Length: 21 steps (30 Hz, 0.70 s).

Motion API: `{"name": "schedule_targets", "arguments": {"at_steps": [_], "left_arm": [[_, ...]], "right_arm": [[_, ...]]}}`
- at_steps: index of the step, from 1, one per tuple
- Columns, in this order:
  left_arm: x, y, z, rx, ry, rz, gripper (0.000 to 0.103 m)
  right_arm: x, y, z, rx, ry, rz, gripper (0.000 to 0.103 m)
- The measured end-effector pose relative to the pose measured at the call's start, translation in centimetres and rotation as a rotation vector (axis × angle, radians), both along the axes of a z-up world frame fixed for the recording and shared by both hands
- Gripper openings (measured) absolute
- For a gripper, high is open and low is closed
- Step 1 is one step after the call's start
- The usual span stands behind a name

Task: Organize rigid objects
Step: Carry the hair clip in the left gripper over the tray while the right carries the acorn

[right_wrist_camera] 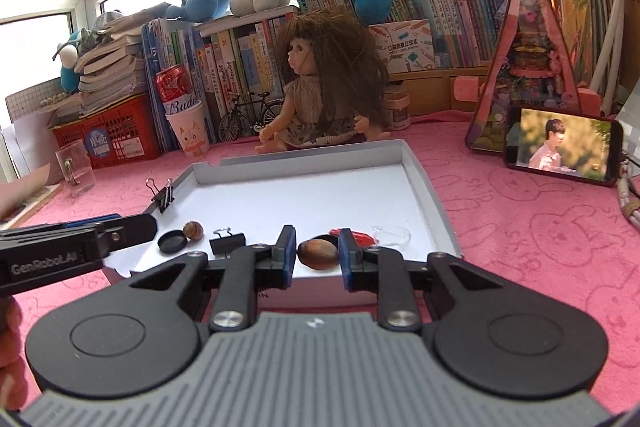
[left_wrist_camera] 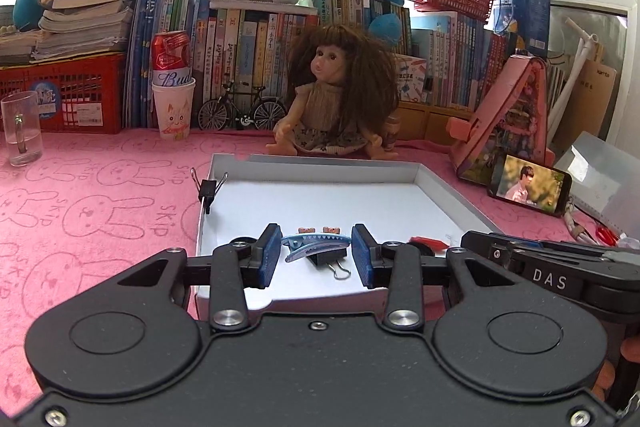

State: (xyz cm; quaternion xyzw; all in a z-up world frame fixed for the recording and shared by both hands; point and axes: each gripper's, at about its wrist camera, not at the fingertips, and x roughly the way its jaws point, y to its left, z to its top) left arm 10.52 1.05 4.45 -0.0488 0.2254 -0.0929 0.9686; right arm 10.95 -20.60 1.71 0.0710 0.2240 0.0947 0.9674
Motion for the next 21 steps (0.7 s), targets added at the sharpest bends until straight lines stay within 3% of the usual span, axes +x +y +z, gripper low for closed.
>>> {"name": "schedule_targets", "arguments": {"at_steps": [10,21], "left_arm": [[5.4,-0.7,-2.2,0.025,0.119,0.022,0.037],[7.6,-0.8,-3.7,0.046,0.168,0.044,0.037]], "right_arm": [[4.6,1.2,-1.0,0.075,0.071,0.041,0.027],[6.9,2.0,-2.4,0.077,0.137,0.063,0.027]]}}
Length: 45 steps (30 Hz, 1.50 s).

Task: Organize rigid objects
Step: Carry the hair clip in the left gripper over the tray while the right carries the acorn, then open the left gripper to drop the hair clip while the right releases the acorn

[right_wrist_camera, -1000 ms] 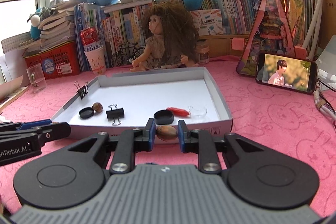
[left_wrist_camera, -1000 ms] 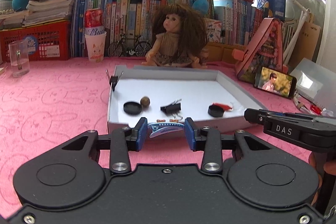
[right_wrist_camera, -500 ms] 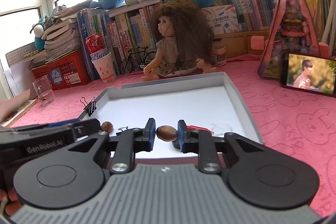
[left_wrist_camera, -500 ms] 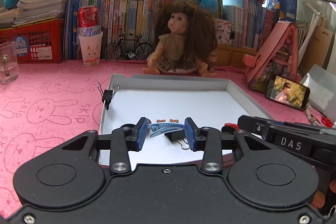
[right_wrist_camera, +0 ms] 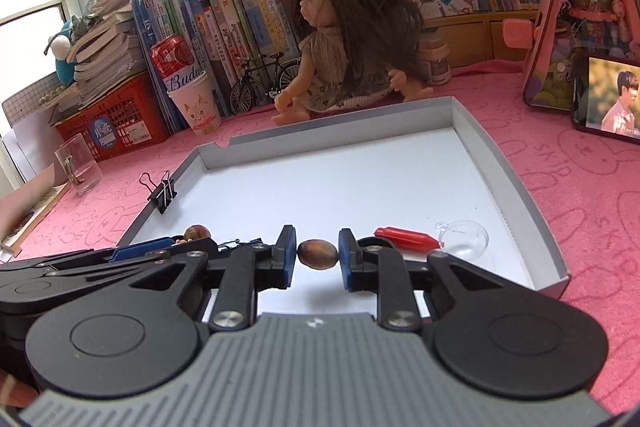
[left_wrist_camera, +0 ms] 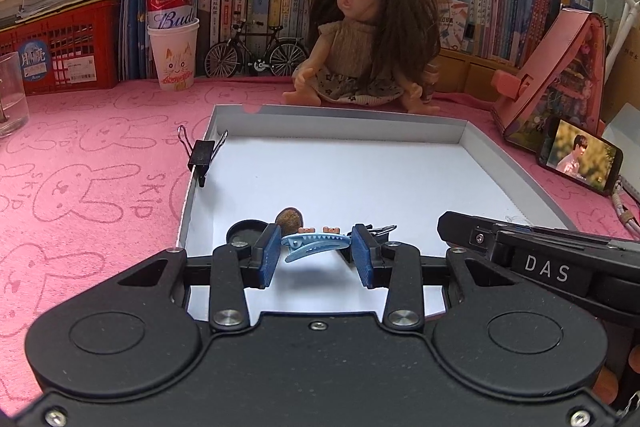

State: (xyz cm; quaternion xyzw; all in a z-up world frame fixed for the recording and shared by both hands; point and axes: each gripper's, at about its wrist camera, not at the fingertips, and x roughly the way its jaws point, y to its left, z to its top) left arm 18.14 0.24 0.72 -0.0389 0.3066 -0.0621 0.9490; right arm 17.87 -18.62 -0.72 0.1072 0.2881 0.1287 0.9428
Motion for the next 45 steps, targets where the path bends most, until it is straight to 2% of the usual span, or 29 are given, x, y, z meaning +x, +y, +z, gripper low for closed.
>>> {"name": "schedule_targets", "arguments": {"at_steps": [19,23,24,26,30,32,36,45], "left_arm": [[1.3,-0.4,-0.5,-0.003,-0.006,0.012,0.037],[1.2,-0.4,-0.4,-0.001,-0.013,0.011,0.040],[1.1,-0.4,-0.3,-0.002,-0.014,0.011,0.042],[0.9,-0.4,-0.2,-0.006,-0.017,0.011,0.044],[0.3,-0.3,0.1,-0.006,-0.029,0.019,0.054],[-0.1,-0.2,0.3,-0.010,-0.036,0.023,0.061],[-1.1,0.1,0.9,-0.014,-0.059,0.027,0.071],[-2.9,0.1,1.9,-0.022,-0.086,0.005,0.076]], "right_arm": [[1.4,0.5,-0.2,-0.012,0.011,0.008,0.027],[1.4,0.5,-0.2,-0.011,0.012,0.007,0.028],[1.3,0.5,-0.2,-0.011,0.011,0.007,0.031],[1.2,0.4,-0.1,-0.007,0.006,0.001,0.032],[0.9,-0.1,0.1,0.004,0.003,-0.010,0.050],[0.7,-0.3,0.2,0.002,0.000,-0.018,0.051],[0.0,-0.8,0.7,-0.004,-0.017,-0.027,0.060],[-1.9,-1.7,1.7,-0.023,-0.058,-0.035,0.072]]}}
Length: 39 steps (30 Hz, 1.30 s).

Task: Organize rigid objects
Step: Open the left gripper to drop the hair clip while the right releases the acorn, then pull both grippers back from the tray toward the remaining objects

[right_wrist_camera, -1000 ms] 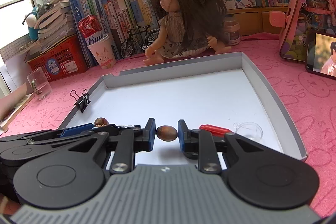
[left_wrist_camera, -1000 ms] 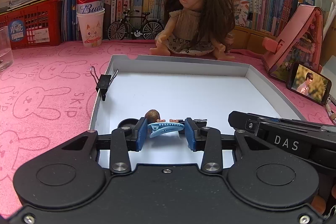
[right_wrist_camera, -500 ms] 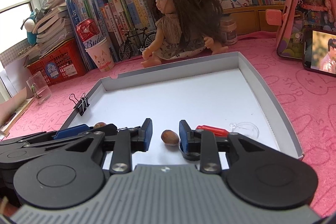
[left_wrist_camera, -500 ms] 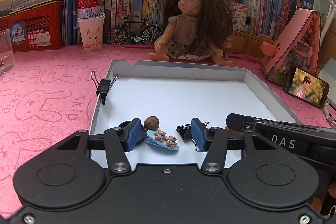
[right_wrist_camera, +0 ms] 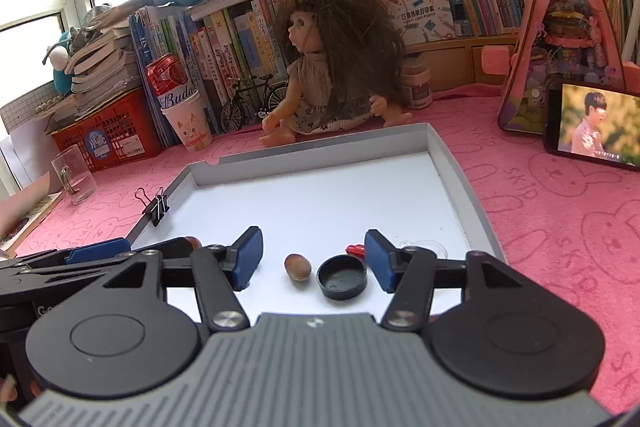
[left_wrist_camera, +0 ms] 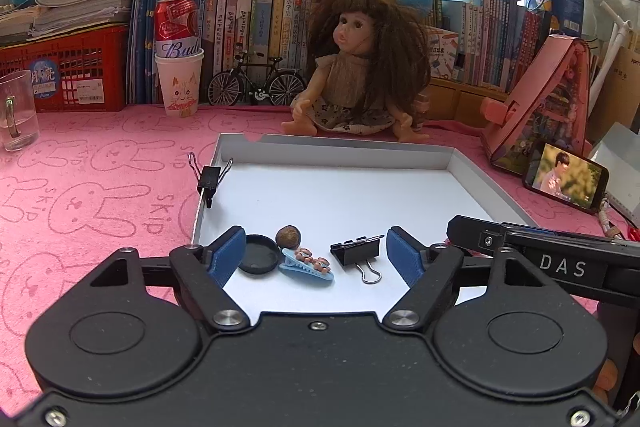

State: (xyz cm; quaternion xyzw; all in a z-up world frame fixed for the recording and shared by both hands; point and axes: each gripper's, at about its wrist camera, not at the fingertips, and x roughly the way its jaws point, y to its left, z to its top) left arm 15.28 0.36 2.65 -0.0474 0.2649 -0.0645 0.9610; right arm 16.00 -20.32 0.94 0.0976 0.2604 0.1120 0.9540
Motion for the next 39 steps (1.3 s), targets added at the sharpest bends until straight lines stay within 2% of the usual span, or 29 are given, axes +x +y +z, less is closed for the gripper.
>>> {"name": "schedule_targets", "arguments": {"at_steps": [15,29,39], "left_arm": [[-2.9,-0.7,1.0,0.000,-0.018,-0.051,0.078],[-5.4,-0.9,1.5,0.002,-0.030,-0.096,0.081],[-8.1,-1.6,0.4,0.037,-0.022,-0.164,0.082]], "right_arm": [[-2.7,-0.7,0.8,-0.059,-0.048,-0.018,0.081],[-5.3,-1.0,1.0,-0.103,-0.078,-0.007,0.084],[-7.2,-1.4,0.6,-0.157,-0.097,0.014,0.086]]}}
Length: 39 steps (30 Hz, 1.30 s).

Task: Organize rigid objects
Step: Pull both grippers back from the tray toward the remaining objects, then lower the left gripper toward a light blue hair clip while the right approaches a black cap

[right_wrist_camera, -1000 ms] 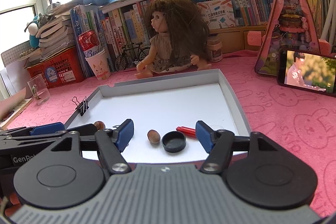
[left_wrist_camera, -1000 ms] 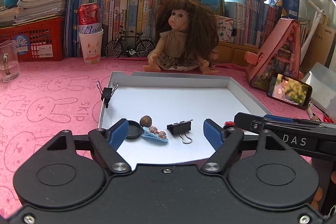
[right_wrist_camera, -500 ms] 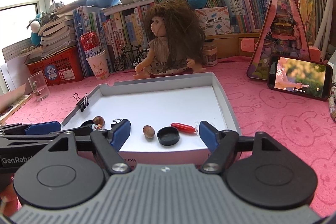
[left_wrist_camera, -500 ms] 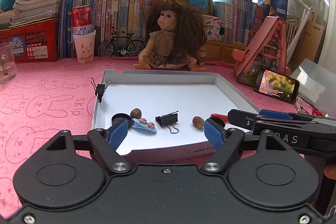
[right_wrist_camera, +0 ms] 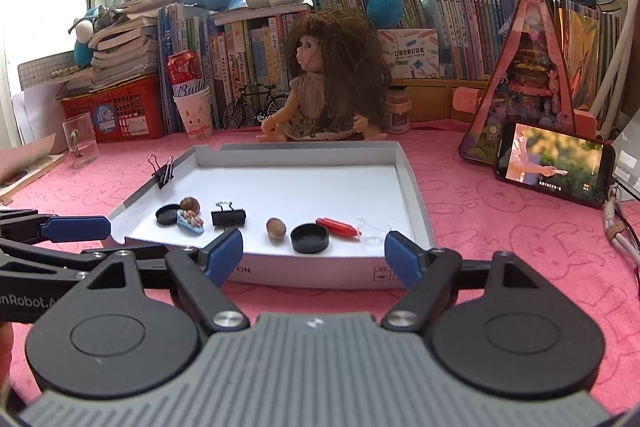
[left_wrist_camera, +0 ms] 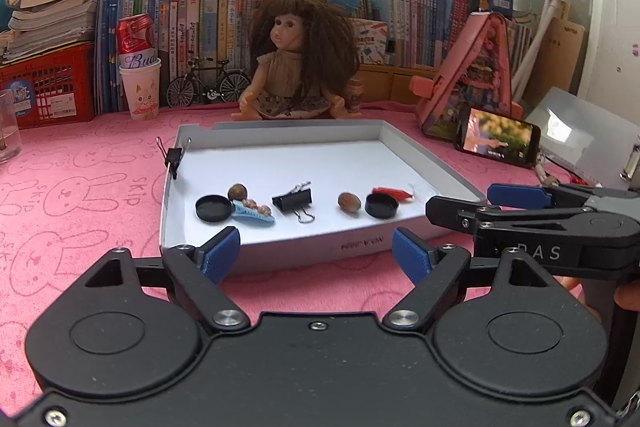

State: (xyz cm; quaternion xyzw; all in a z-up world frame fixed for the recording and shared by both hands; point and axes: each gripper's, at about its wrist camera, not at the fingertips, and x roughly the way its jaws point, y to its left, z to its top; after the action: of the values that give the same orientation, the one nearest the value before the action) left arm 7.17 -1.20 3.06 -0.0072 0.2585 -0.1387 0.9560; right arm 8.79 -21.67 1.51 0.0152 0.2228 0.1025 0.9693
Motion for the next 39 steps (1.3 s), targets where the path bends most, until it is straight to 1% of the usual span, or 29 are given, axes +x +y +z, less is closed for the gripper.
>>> {"name": "schedule_targets", "arguments": {"at_steps": [4,13,19,23,27,36,39], "left_arm": [[-0.6,0.1,-1.0,0.017,0.028,-0.014,0.082],[-2.1,0.6,-2.7,0.012,0.074,-0.049,0.082],[-3.1,0.5,-3.3,0.013,0.078,-0.094,0.082],[-3.7,0.0,-3.7,0.034,0.080,-0.115,0.081],[-4.0,-0.5,-4.0,0.049,0.071,-0.114,0.077],[-3.9,-0.3,-4.0,0.047,0.056,-0.080,0.065],[-3.7,-0.3,-4.1,0.075,0.048,-0.046,0.059]], "right_arm": [[-0.4,-0.2,-0.9,-0.013,0.025,-0.003,0.086],[-1.0,-0.5,-3.0,-0.004,0.076,-0.004,0.086],[-1.4,-0.5,-3.6,-0.020,0.086,0.021,0.086],[-1.7,-0.4,-3.7,-0.031,0.081,0.052,0.086],[-1.8,-0.4,-3.8,-0.025,0.083,0.066,0.087],[-2.0,-0.4,-3.9,-0.015,0.070,0.108,0.087],[-2.0,-0.4,-4.0,-0.015,0.070,0.114,0.087]]}}
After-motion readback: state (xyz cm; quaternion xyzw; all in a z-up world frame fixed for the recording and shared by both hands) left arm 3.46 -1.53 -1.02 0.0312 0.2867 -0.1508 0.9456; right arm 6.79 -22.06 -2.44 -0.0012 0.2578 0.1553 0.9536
